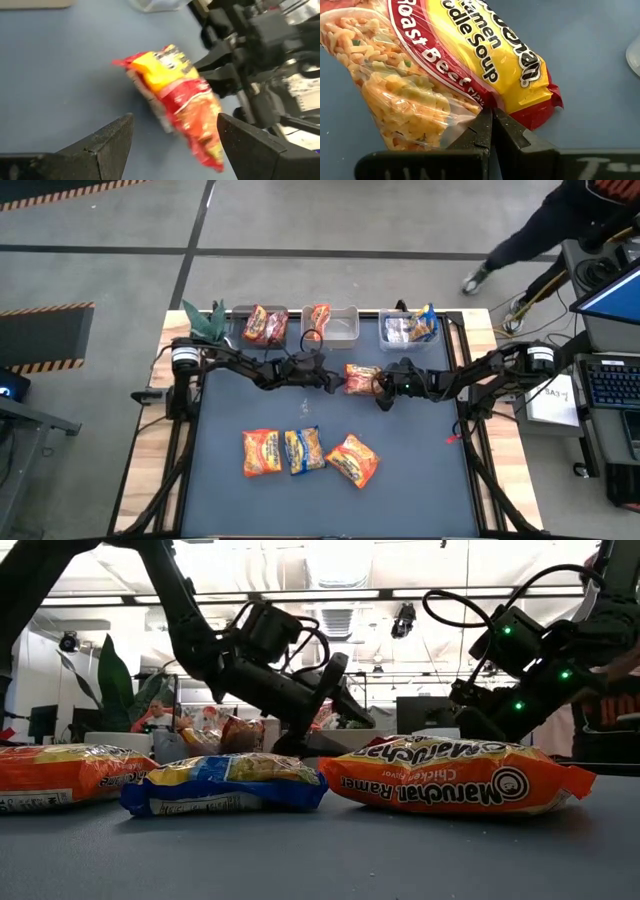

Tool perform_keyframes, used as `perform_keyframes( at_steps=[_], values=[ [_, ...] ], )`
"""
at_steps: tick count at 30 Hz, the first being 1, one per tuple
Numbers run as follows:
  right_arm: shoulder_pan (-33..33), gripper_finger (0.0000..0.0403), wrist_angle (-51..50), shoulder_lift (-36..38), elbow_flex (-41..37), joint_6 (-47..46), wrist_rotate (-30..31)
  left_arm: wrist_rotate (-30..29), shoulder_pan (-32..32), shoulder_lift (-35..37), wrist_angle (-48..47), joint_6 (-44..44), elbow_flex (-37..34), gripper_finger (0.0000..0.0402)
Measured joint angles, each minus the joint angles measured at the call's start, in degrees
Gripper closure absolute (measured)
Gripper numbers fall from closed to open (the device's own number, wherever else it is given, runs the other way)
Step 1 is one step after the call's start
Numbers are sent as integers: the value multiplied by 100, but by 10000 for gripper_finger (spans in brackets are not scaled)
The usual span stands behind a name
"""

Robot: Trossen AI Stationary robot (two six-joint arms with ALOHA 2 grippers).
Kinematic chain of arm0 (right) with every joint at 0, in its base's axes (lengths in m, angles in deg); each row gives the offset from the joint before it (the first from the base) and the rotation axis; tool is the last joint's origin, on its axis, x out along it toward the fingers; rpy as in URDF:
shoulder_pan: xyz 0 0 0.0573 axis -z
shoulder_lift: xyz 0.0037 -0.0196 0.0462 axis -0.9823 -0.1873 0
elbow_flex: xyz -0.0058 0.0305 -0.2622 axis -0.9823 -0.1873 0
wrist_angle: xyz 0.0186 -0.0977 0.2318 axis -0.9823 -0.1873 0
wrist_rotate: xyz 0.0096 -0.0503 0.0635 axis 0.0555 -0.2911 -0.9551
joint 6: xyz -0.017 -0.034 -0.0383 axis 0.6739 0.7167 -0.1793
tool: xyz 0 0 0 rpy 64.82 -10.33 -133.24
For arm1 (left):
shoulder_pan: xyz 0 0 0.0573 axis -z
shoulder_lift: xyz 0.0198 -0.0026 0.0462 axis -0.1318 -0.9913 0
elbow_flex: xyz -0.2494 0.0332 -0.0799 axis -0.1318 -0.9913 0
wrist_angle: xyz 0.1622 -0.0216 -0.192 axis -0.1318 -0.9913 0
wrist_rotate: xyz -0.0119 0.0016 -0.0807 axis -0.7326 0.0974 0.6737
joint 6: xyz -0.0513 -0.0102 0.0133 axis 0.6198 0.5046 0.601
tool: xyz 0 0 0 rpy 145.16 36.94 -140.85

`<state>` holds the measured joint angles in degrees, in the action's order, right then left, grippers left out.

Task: Sort Maruchan noodles
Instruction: Put the red noodle pack into the transparent black bin Put the blue noodle pack into the transparent white bin

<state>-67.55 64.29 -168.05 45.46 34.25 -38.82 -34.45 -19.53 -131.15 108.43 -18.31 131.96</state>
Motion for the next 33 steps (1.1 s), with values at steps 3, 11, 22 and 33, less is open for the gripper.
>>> perform_keyframes(
  at_steps=[3,11,22,33],
  values=[
    [0,394,51,-1,-5,1,-5,168,-12,-104,334,0,16,132],
    [0,394,103,-2,-5,-42,-25,731,-19,-784,206,-28,778,132],
    [0,394,200,-2,-12,-87,-26,989,-36,-1030,160,-92,1092,158],
    [0,394,373,5,-14,-194,-23,996,-36,-1019,67,-164,1088,275]
  ],
)
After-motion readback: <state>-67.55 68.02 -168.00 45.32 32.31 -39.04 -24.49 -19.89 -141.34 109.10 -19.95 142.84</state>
